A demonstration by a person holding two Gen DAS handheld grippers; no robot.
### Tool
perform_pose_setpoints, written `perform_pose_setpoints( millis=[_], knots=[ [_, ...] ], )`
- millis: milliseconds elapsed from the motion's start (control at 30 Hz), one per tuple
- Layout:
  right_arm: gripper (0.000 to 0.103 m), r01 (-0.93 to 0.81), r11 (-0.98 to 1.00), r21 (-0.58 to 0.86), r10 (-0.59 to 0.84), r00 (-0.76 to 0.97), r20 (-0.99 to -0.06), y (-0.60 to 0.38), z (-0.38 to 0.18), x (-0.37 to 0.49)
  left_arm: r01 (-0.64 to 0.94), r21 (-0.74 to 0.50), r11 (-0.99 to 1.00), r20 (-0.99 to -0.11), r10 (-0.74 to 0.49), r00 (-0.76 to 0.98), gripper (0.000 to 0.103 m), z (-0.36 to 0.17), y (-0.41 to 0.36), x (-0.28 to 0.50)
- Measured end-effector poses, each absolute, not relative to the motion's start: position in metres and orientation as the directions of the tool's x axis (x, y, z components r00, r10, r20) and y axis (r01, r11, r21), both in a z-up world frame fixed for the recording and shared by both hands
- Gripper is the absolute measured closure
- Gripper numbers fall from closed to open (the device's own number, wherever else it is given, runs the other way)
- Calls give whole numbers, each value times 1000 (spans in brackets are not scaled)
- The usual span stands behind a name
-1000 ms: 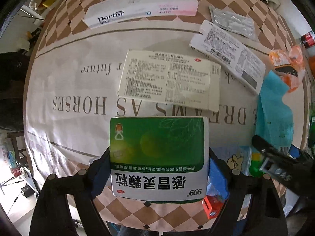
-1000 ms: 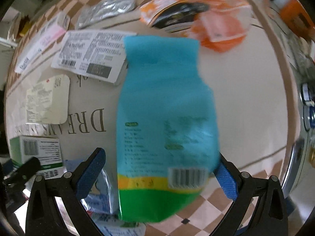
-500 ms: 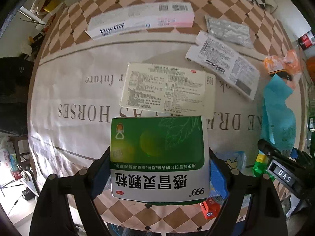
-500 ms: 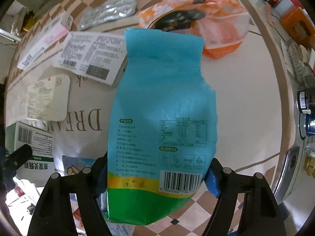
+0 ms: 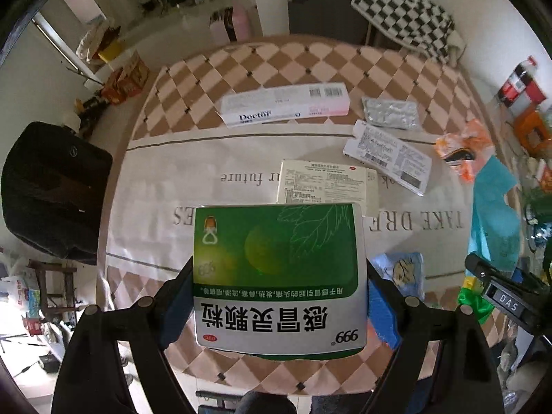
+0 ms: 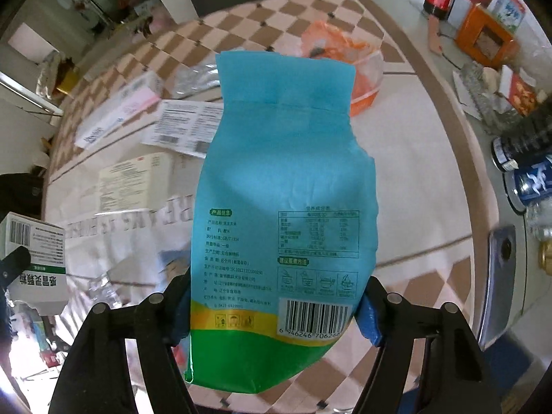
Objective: Collect trash
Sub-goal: 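Carry both items over the white bin and open both tools to drop them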
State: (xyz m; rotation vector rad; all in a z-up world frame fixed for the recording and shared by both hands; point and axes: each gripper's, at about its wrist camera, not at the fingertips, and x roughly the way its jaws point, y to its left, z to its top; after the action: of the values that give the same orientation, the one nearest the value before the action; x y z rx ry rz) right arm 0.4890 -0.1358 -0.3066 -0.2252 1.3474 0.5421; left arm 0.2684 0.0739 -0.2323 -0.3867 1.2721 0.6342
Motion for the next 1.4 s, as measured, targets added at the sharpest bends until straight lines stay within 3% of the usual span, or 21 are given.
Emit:
perform_pose_setpoints(
  millis=[300,567,800,1033,1167,1233,1300,1333,1400],
  knots=[
    [27,-480,852,211,322,162,-933,-148,-273,339,-561,26,828,-935,219,280,18,-232,45,177],
    [27,-430,865,259,303,37,-952,-182,-324,174,-534,-41,845,-974,86,210,18,-298,21,52],
    [27,-411,878,245,170,-212,-962,-214,-457,79,-563,-73,823,-997,-69,27,18,-425,3,-19],
    [27,-432,860,273,96,-388,-917,-195,-655,68,-628,-164,760,-966,-253,-54,17,-615,16,0],
    [27,-444,842,307,79,-462,-884,-174,-743,72,-636,-199,746,-937,-334,-99,15,-697,26,17],
    [23,-441,835,330,74,-503,-861,-161,-782,74,-624,-196,756,-938,-330,-105,14,-725,27,18],
    [14,-470,815,338,57,-517,-854,-150,-809,74,-620,-170,766,-944,-308,-122,10,-742,30,13],
    [2,-484,809,335,46,-515,-856,-147,-816,75,-623,-161,766,-946,-301,-125,5,-745,30,9],
    [0,-511,797,322,32,-496,-867,-140,-825,72,-638,-140,757,-950,-284,-128,4,-752,32,1]
  ],
)
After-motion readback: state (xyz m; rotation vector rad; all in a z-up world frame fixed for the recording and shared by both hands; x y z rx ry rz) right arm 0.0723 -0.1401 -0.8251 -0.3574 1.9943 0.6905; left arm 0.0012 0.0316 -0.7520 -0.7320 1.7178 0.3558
